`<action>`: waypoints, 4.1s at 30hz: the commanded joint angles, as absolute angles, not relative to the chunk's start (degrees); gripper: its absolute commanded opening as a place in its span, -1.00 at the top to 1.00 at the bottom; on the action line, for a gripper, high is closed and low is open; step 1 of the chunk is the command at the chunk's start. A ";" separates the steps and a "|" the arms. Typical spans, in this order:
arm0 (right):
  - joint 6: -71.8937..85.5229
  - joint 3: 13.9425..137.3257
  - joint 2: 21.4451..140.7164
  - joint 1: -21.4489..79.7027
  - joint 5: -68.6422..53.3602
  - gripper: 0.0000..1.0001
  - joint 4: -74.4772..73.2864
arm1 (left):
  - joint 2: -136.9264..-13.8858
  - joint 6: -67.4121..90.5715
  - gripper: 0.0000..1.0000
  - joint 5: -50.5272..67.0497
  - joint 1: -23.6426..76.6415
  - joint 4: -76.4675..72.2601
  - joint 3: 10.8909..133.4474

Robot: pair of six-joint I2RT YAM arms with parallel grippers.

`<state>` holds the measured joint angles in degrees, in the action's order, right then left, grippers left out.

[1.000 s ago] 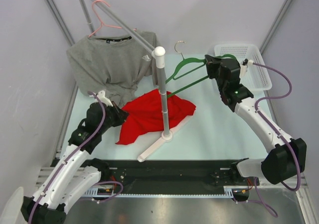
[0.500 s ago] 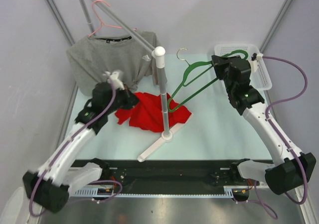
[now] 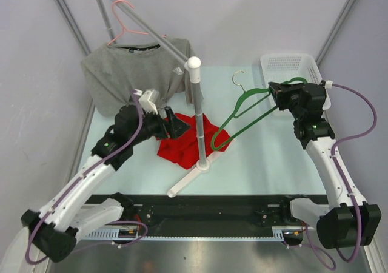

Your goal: Remove the t-shirt from the hanger

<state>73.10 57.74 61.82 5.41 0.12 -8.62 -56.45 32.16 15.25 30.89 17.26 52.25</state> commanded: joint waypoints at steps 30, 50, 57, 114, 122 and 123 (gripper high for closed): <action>66.45 72.77 74.36 15.64 2.90 1.00 6.42 | -62.13 31.37 -0.69 21.00 29.62 6.07 56.87; 84.55 68.47 74.88 22.06 -5.62 1.00 7.56 | -63.37 28.48 -0.58 27.60 30.50 4.66 56.25; 86.48 67.67 76.46 25.93 -6.50 1.00 9.49 | -60.48 27.08 0.26 24.79 30.50 6.94 54.67; 54.76 49.57 57.74 4.57 -38.76 -0.49 2.37 | -49.30 4.57 0.99 24.87 30.94 29.18 73.30; 52.83 49.22 57.74 4.48 -38.85 -0.50 1.23 | -50.18 6.33 1.00 24.52 31.55 27.68 71.98; 52.39 49.22 57.83 4.48 -38.93 -0.50 0.88 | -50.27 6.76 1.00 24.17 31.55 27.69 72.07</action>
